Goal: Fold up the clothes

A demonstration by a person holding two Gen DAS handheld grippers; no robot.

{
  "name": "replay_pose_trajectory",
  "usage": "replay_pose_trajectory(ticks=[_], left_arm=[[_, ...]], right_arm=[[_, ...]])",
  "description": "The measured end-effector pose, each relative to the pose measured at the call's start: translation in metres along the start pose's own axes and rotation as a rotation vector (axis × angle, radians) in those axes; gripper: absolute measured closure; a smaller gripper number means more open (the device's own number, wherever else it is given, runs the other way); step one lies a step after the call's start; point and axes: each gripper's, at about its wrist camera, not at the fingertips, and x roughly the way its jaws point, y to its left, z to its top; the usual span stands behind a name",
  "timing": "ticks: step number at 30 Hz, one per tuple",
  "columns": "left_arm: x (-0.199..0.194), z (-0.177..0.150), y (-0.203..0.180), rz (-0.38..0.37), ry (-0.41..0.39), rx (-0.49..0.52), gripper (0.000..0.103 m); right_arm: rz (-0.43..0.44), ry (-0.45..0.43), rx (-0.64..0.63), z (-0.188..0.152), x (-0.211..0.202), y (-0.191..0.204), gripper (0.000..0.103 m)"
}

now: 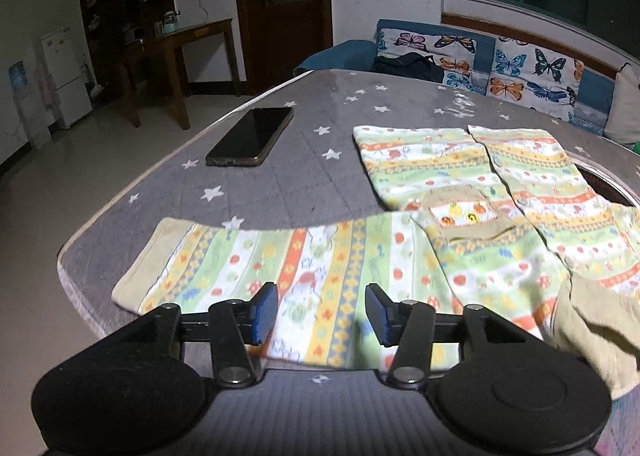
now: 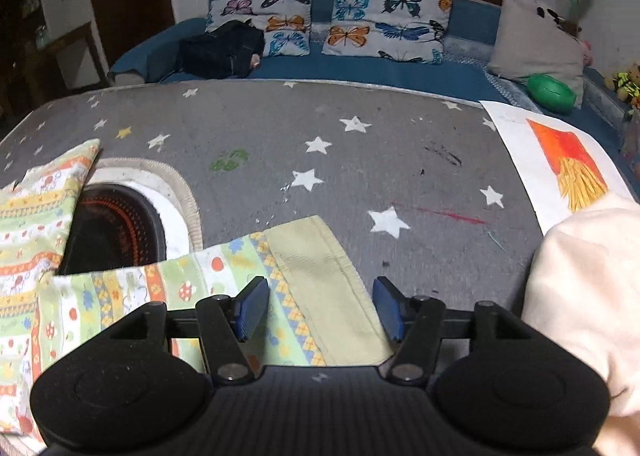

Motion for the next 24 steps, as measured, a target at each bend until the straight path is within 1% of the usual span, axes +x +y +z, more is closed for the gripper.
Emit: replay_pose_trajectory(ticks=[2,3,4,5,7,8,12,16,21,24], left_arm=[[-0.001,-0.005,0.0,-0.002,0.006,-0.004,0.049],[0.0,-0.007,0.0,-0.003,0.011,-0.007,0.049],[0.0,-0.009,-0.001,-0.004,0.016,-0.01,0.049],[0.001,-0.011,-0.001,-0.005,0.022,-0.012,0.049],[0.001,-0.013,-0.002,-0.01,0.026,-0.012,0.049],[0.001,-0.014,-0.003,-0.013,0.028,-0.011,0.049],[0.0,-0.015,-0.006,-0.019,0.025,-0.004,0.048],[-0.002,-0.016,-0.009,-0.024,0.019,0.002,0.048],[-0.005,-0.018,-0.009,-0.036,0.016,-0.004,0.048],[-0.009,-0.018,-0.005,-0.031,0.009,-0.016,0.048]], right_arm=[[0.006,0.002,0.01,-0.001,-0.001,-0.001,0.053],[0.003,0.0,0.015,-0.002,-0.002,-0.001,0.061],[0.006,0.001,0.017,-0.002,-0.003,-0.001,0.078],[0.019,-0.003,0.027,-0.002,-0.006,0.0,0.086],[0.049,-0.014,0.052,-0.002,-0.013,0.001,0.095],[0.064,-0.02,0.064,-0.001,-0.017,0.001,0.097],[0.149,-0.049,0.078,0.004,-0.038,0.013,0.097],[0.316,-0.069,0.092,0.02,-0.066,0.039,0.098],[0.511,-0.08,0.058,0.04,-0.095,0.095,0.098],[0.601,-0.08,0.005,0.048,-0.103,0.138,0.098]])
